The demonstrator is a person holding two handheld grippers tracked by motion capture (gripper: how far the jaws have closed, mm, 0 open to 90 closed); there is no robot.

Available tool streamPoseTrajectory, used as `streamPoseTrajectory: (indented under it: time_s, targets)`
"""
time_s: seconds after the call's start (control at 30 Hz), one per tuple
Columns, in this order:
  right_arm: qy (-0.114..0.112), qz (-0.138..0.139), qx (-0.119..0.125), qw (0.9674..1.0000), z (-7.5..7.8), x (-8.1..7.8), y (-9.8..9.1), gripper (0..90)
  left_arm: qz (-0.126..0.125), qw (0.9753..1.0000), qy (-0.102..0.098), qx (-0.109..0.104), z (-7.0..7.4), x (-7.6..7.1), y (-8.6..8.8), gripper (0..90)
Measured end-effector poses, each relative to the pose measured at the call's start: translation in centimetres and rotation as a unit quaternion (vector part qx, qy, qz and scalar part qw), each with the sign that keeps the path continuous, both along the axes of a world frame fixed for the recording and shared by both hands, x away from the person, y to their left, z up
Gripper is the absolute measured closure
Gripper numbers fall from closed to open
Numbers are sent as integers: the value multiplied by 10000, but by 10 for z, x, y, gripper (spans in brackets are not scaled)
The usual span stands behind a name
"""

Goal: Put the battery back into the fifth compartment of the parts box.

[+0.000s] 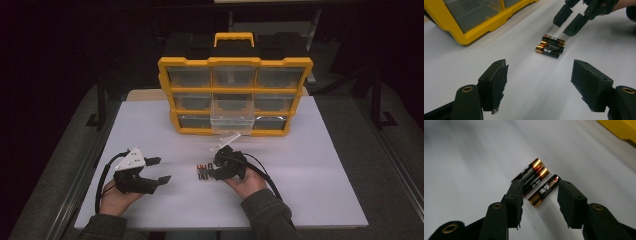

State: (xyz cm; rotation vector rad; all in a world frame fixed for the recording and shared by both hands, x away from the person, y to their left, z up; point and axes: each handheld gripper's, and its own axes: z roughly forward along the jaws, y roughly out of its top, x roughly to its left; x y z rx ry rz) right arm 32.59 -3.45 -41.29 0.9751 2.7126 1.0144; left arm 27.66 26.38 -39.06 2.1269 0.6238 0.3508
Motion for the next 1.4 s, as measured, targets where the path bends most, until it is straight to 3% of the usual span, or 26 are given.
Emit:
streamPoseTrajectory:
  time_s: [0.43,0.7,0.87,1.03,1.17,1.4]
  targets:
    - [177,-253,-302,9991,-15,11,12,613,-48,10000,3,-33,1,0,-1,283]
    - [-3,-333,-708,9969,-20,12,10,703,-58,10000,2,-47,0,0,-1,282]
    - [59,-406,-628,9972,-21,14,8,754,-50,10000,16,-45,0,0,0,283]
    - [124,-280,-456,9985,-22,16,5,759,-40,9999,57,-108,0,2,0,283]
    - [324,-283,-313,9986,-22,20,1,760,-41,9999,57,-124,0,2,1,283]
    - [157,-122,-312,9993,-17,15,1,760,-57,9999,43,-109,0,2,2,282]
